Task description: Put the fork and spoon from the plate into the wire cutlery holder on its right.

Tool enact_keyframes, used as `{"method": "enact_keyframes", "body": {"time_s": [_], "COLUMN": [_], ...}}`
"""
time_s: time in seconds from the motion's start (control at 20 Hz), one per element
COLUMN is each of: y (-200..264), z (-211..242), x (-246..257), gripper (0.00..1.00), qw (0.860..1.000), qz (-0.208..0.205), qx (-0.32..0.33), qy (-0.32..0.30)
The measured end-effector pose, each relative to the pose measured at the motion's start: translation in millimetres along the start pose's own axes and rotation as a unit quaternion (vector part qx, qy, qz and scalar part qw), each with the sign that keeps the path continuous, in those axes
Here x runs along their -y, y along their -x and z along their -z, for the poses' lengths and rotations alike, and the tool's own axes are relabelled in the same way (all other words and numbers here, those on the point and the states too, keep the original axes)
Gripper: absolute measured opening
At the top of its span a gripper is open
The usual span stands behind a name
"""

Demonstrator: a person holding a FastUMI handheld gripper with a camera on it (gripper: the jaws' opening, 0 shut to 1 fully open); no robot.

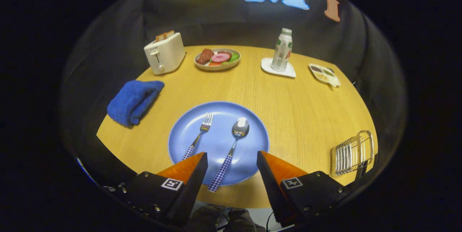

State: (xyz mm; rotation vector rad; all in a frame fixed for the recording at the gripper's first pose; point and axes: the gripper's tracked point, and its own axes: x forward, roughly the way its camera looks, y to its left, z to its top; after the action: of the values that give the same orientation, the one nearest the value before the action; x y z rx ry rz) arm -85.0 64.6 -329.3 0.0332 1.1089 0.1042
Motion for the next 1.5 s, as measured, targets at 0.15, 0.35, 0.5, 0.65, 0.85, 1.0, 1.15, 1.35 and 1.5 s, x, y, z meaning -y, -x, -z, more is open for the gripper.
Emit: {"method": "enact_keyframes", "body": {"time_s": [0.15, 0.35, 0.5, 0.65, 0.85, 1.0, 1.15, 1.35, 1.5], "y": [-12.9, -26.3, -34.8, -33.9, -20.7, 2.0, 36.4, 76.4, 102.5], "z": [21.2, 31.7, 33.0, 31.2, 19.9, 3.2, -2.1, -7.2, -5.5], "x": [-5.1, -10.4, -12.3, -8.1, 5.2, 32.0, 56.6, 102.4, 132.1], "gripper": [0.75, 0.32, 0.31, 0.10, 0.10, 0.09, 0.09, 0.10, 0.10], "qw": [0.997, 0.990, 0.985, 0.984, 0.983, 0.977, 0.967, 0.965, 0.963], "qz": [-0.003, -0.008, -0.011, -0.014, -0.010, 0.006, 0.008, 0.040, 0.060], "qx": [-0.074, -0.138, -0.170, -0.177, -0.174, -0.174, -0.193, -0.202, -0.211], "qy": [-0.001, 0.007, 0.023, 0.020, 0.059, 0.125, 0.165, 0.164, 0.159]}}
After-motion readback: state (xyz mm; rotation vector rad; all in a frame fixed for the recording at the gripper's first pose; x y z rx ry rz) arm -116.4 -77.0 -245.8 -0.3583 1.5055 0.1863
